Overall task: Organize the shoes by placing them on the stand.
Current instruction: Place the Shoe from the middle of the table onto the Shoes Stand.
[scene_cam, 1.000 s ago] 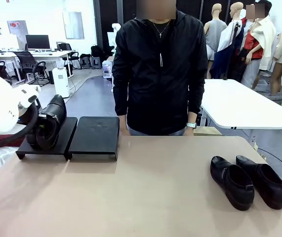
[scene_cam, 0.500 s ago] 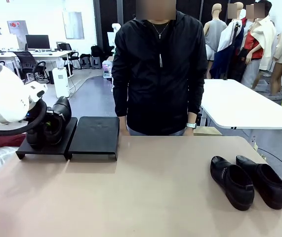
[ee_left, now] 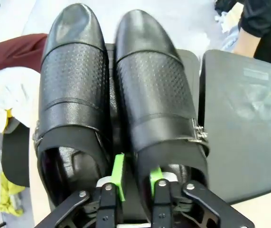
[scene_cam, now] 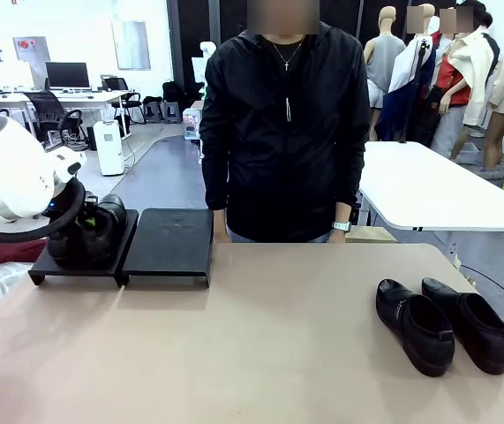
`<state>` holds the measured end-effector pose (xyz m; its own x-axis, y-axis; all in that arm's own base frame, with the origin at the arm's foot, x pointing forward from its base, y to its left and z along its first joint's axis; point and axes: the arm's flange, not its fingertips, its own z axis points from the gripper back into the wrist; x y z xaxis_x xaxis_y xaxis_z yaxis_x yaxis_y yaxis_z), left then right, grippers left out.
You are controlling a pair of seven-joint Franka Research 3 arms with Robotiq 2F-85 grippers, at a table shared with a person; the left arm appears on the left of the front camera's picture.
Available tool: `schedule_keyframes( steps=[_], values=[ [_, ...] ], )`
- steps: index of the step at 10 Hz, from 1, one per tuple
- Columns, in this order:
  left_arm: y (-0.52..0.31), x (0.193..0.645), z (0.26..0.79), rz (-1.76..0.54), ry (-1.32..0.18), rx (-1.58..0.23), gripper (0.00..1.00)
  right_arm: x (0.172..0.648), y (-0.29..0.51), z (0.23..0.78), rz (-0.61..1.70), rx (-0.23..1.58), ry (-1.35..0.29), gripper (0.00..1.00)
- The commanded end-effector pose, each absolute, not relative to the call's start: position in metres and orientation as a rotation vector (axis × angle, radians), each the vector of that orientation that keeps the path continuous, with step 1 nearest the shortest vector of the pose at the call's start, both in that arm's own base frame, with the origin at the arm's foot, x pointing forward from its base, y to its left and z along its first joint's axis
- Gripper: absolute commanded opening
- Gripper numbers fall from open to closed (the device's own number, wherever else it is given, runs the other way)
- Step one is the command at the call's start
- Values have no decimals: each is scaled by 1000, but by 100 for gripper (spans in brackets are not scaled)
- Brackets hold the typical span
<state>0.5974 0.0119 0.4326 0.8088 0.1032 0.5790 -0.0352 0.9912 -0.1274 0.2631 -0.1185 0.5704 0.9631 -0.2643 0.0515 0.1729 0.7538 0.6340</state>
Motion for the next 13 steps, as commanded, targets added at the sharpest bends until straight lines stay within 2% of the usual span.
schedule_keyframes(
  steps=[1,4,7,10,13],
  values=[
    [20,597,437,21,-610,-163,100,263,-117,575,-252,694,-138,100],
    [19,586,449,0,-646,-170,100,263,-117,575,-252,694,-138,100],
    [9,551,467,-81,-661,-191,100,263,-117,575,-252,694,-138,100],
    [0,484,495,-383,-599,-394,100,263,-117,575,-252,694,-138,100],
    [-5,374,524,-718,-449,-694,100,263,-117,575,-252,694,-138,100]
  ],
)
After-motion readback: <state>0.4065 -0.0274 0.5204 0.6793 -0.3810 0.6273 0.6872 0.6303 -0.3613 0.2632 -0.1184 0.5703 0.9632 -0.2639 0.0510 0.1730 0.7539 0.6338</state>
